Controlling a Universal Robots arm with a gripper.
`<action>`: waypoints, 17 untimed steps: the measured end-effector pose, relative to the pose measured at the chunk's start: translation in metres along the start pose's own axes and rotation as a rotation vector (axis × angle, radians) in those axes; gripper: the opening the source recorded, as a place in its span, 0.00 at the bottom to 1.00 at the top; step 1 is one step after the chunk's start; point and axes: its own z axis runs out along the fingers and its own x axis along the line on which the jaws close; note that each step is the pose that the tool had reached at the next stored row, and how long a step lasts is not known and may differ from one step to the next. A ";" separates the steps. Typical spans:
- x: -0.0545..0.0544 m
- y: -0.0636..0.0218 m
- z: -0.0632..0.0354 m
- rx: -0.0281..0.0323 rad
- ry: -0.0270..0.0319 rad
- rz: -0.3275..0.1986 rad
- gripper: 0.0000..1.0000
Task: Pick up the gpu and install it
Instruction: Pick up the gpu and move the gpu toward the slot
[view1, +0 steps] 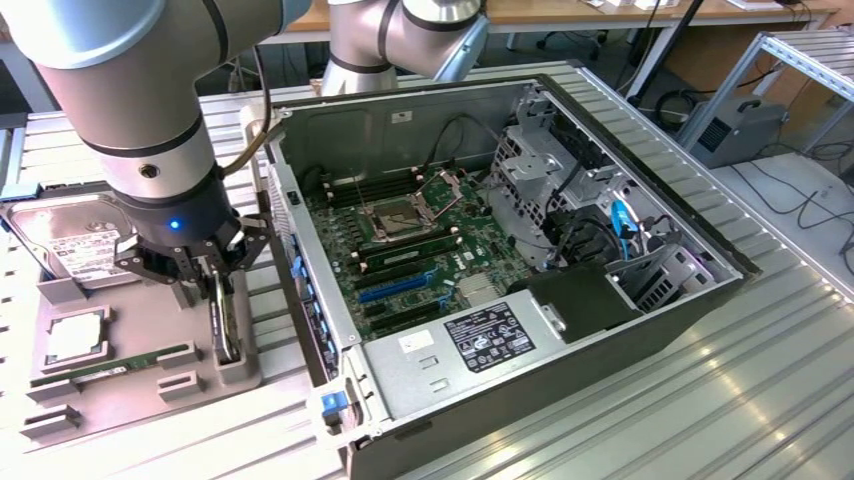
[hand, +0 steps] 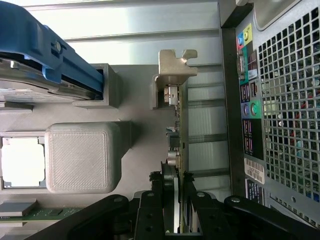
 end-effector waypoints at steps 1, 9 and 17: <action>0.000 0.0000 -0.0001 -0.0001 -0.0002 0.000 0.27; 0.000 0.0002 -0.0032 0.0000 -0.0001 0.000 0.27; 0.000 0.0004 -0.0081 0.0000 0.0000 0.000 0.27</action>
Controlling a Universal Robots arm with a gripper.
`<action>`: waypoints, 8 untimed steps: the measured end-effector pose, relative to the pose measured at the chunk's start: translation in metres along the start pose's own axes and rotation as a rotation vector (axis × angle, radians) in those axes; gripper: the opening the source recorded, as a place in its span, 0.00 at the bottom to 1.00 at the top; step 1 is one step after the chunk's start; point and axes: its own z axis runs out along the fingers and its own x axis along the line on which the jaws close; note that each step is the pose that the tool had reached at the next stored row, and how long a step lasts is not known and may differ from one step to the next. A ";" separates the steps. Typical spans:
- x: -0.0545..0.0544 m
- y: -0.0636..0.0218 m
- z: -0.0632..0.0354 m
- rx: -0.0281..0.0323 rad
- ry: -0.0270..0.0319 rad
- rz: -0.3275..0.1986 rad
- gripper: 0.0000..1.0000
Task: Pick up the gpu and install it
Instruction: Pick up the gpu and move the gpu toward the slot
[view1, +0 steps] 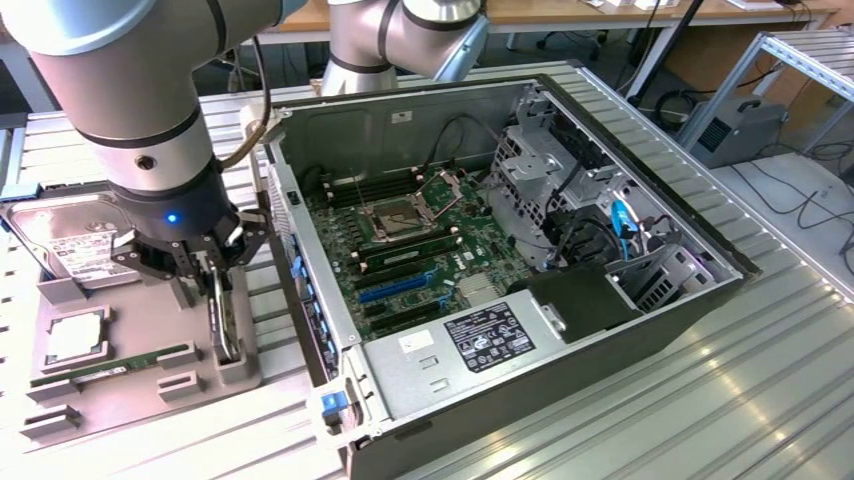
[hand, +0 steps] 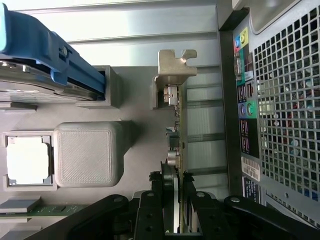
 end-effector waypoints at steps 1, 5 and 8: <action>0.000 0.0000 -0.0006 0.0000 -0.0001 0.000 0.27; 0.000 0.0002 -0.0047 0.0000 0.0000 0.000 0.27; 0.000 0.0003 -0.0074 0.0000 -0.0001 0.000 0.27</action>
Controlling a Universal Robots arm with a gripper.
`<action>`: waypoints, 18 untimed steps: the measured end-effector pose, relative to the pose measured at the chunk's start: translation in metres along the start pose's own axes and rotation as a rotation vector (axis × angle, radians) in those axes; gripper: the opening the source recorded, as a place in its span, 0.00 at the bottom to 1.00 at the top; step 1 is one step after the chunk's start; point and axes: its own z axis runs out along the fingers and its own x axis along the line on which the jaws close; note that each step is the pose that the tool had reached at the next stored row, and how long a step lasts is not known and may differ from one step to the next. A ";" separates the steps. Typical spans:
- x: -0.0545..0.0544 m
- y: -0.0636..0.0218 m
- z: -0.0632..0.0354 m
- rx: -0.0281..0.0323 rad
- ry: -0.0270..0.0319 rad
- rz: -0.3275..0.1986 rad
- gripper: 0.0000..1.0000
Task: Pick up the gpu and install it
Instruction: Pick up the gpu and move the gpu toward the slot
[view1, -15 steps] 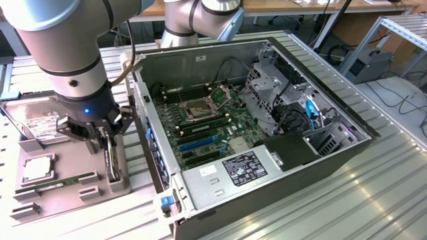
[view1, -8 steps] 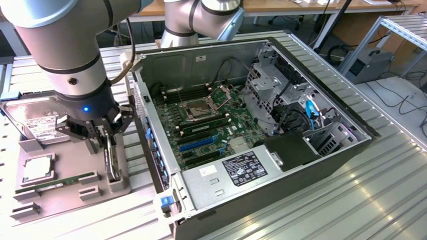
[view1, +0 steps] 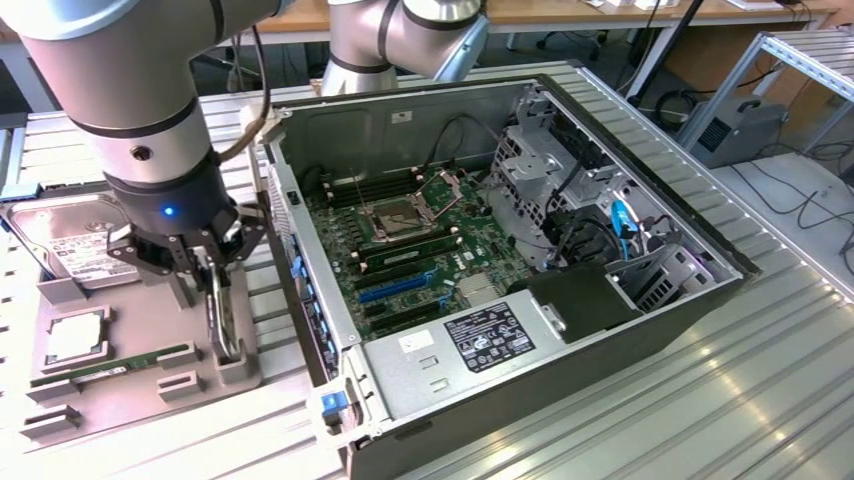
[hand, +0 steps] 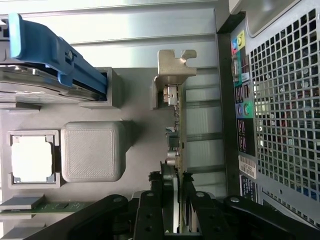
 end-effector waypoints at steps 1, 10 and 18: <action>0.000 0.0000 -0.0008 0.0000 0.0000 0.000 0.27; 0.000 0.0004 -0.0087 0.0000 0.0000 0.000 0.27; 0.000 0.0007 -0.0161 -0.0001 0.0000 0.000 0.27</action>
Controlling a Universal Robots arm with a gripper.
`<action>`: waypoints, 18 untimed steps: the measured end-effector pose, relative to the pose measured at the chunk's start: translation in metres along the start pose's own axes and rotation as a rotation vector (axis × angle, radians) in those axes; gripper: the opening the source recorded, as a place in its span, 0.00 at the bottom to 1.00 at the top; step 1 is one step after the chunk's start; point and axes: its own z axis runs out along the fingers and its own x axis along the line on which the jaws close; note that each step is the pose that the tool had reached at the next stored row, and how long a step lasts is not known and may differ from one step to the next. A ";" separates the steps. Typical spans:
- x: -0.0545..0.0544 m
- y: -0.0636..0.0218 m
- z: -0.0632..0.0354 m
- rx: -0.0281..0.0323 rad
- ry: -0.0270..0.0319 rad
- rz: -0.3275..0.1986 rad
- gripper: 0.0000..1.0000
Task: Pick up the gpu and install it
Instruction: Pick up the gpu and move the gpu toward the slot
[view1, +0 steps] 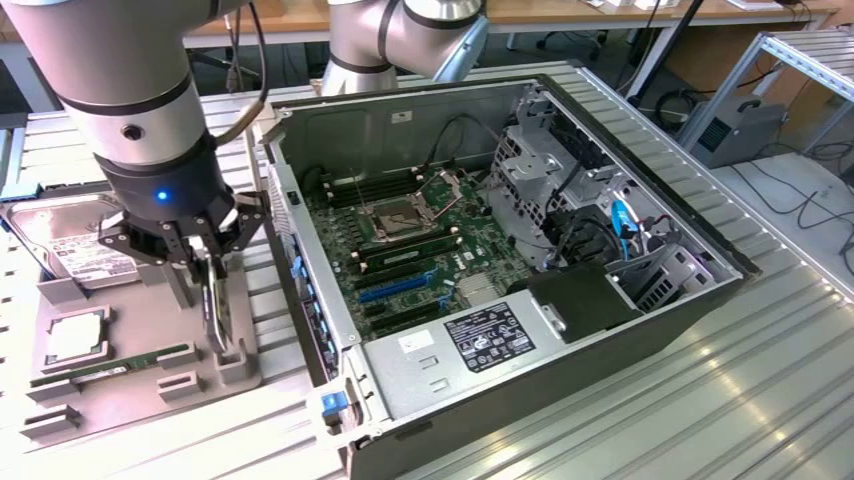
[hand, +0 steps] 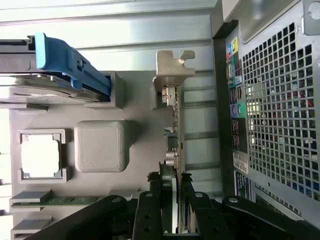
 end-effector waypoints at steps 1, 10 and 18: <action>0.000 0.0000 -0.0009 0.0000 0.0000 0.000 0.27; 0.000 0.0005 -0.0108 0.0001 0.0000 0.000 0.27; 0.000 0.0009 -0.0203 0.0001 0.0000 0.000 0.27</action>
